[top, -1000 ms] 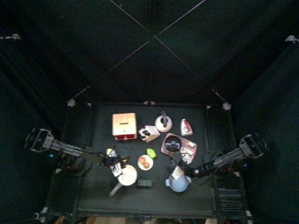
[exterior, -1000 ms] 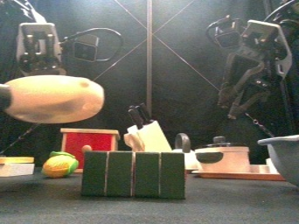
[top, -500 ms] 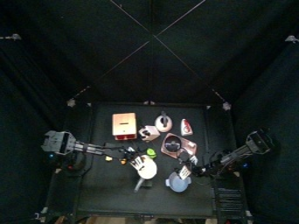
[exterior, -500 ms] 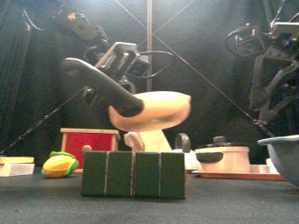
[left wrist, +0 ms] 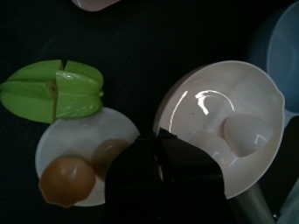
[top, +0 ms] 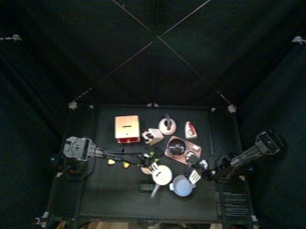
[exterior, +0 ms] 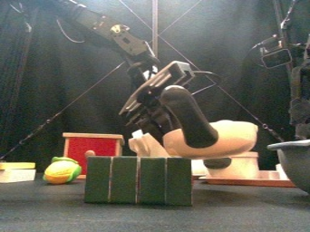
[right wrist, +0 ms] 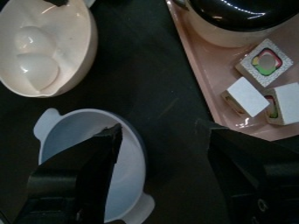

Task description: Place pan inbetween bowl and small plate

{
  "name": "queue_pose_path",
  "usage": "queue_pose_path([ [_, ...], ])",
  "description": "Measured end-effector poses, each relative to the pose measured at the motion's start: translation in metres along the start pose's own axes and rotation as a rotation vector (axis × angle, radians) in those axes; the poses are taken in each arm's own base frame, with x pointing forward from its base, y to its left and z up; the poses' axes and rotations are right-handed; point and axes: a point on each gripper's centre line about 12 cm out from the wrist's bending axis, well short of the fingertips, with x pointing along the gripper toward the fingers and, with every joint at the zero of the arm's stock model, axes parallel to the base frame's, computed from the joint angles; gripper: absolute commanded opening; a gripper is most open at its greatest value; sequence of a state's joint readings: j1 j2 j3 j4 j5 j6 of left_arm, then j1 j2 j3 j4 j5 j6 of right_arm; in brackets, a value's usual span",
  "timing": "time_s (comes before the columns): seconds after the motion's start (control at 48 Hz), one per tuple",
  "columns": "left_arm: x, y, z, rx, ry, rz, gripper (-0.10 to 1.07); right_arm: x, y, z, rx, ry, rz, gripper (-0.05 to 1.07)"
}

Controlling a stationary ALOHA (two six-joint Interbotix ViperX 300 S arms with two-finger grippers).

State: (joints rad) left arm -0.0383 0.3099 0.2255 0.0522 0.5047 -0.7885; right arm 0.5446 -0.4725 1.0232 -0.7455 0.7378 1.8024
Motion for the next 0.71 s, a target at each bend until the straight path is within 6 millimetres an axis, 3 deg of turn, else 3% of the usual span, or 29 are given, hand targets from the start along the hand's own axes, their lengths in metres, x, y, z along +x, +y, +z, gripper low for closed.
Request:
queue_pose_path([
  [0.312, 0.017, -0.005, 0.004, -0.004, 0.011, 0.009, 0.39, -0.001, -0.003, -0.004, -0.020, 0.002, 0.004, 0.97],
  [0.708, 0.025, 0.001, 0.006, -0.047, 0.027, 0.015, 0.66, 0.000, -0.004, -0.005, -0.025, 0.001, 0.004, 0.97],
])
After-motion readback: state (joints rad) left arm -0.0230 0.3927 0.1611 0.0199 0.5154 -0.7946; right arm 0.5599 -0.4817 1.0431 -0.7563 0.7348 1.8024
